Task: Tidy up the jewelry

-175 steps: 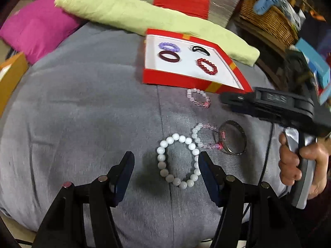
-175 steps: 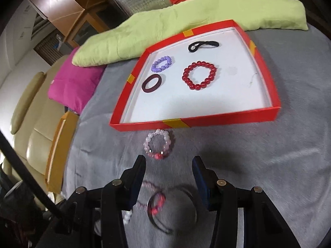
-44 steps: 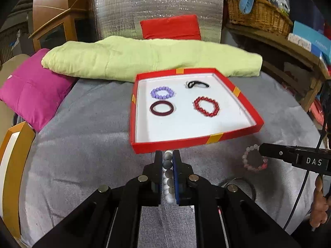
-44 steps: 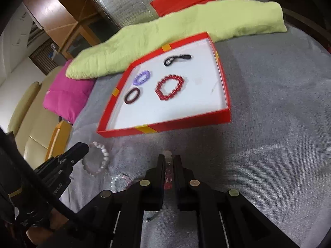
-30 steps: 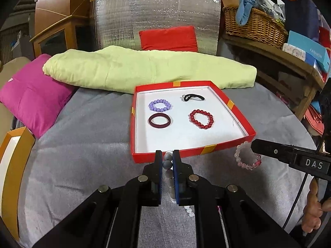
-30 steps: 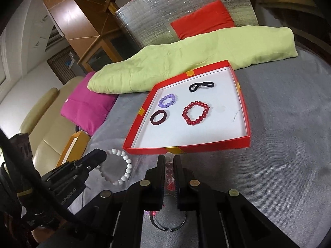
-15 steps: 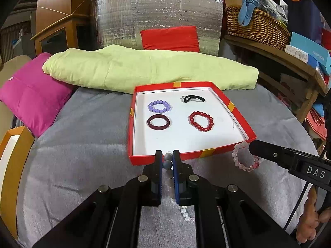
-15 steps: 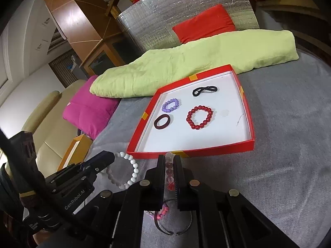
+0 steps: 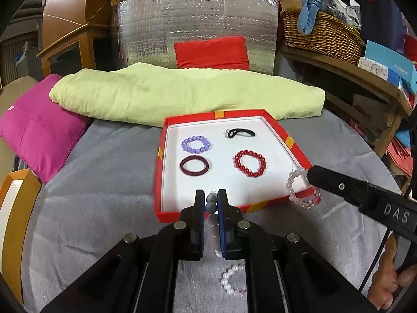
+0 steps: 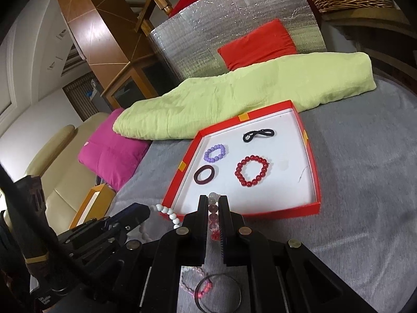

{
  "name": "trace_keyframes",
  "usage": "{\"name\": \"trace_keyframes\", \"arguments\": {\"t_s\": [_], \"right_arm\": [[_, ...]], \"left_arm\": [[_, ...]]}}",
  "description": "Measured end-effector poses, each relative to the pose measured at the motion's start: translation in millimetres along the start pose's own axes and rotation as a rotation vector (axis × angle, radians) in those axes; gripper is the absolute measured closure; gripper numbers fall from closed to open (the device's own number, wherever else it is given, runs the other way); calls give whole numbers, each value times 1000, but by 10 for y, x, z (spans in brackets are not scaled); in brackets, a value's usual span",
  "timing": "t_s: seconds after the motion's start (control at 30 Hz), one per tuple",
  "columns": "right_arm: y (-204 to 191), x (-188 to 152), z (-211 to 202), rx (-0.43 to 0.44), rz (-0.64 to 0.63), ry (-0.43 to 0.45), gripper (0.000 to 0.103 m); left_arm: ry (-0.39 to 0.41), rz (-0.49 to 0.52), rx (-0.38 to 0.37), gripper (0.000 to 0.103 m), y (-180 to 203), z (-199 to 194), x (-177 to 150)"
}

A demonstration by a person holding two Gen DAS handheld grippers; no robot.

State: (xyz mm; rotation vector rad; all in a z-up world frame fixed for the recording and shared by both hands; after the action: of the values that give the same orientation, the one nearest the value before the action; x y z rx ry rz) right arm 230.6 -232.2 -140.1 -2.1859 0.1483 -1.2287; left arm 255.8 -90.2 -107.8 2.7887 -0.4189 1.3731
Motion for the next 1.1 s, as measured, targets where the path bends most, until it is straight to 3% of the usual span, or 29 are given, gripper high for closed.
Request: {"name": "trace_keyframes", "arguments": {"t_s": [0.27,0.67,1.1], "right_arm": [[73,107,128,-13,2,14,95],[307,323,319,-37,29,28,95],[314,279,550,-21,51,-10,95]], "left_arm": [[-3,-15,14,93,86,216,147],[-31,-23,92,93,6,596,297],[-67,-15,93,93,-44,821,293]]}}
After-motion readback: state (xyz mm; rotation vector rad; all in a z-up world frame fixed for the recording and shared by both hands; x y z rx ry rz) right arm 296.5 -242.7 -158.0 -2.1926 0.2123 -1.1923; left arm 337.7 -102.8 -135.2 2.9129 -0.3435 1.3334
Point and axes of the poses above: each gripper's, at about its wrist camera, not at the fingertips, and z roughly the way its jaws point, y to its right, x to its top, the point moved 4 cm from there along z, roughly the way its jaws point, and after that the axes turned 10 degrees about x, right-handed, at the moved point
